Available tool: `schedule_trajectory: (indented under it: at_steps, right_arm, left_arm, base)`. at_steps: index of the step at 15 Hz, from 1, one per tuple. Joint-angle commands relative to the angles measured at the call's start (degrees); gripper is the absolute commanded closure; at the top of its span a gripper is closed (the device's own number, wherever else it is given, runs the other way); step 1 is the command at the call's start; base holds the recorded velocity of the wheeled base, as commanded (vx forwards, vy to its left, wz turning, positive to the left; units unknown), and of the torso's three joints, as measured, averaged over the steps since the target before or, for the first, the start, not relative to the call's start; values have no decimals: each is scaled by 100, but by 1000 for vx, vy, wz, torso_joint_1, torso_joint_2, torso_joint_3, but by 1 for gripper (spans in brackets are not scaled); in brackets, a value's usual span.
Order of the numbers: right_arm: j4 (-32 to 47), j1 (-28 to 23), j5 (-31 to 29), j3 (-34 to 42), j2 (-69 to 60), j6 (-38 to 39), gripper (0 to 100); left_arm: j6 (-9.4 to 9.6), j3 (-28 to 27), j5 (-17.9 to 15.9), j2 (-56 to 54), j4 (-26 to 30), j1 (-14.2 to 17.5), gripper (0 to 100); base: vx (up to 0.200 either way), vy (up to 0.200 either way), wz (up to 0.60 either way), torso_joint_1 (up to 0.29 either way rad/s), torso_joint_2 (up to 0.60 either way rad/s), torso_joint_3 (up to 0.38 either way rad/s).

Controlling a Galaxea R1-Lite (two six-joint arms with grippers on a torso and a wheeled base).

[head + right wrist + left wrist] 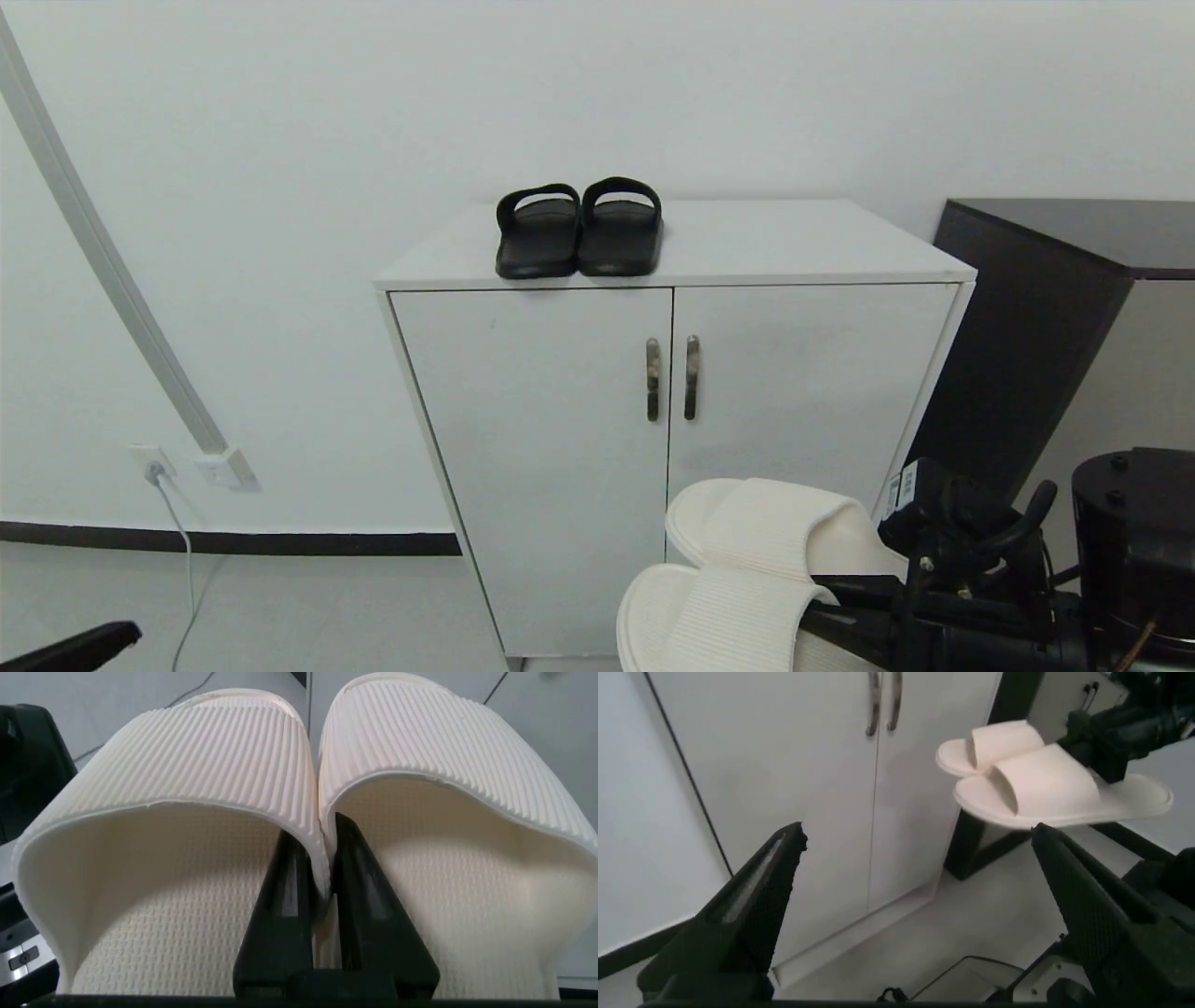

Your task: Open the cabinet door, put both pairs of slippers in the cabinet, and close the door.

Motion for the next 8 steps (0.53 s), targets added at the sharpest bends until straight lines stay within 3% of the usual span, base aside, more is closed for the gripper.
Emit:
schedule_trajectory:
  at_steps: [1, 4, 8]
  right_arm:
    - [-3, 12, 2, 14, 26, -8, 100]
    - [-3, 21, 2, 23, 26, -8, 100]
    - [-3, 30, 2, 32, 35, 1, 100]
  left_arm:
    - [-1, -197, -137, 1244, -641, -37, 0]
    - [-36, -328, -137, 1832, -1150, -459, 0]
    - [-36, -750, -137, 2404, -1221, -1083, 0]
  base:
    - [0, 0, 0, -119, 452, 339]
    - [0, 0, 0, -98, 455, 359]
    - [0, 0, 0, -35, 428, 364]
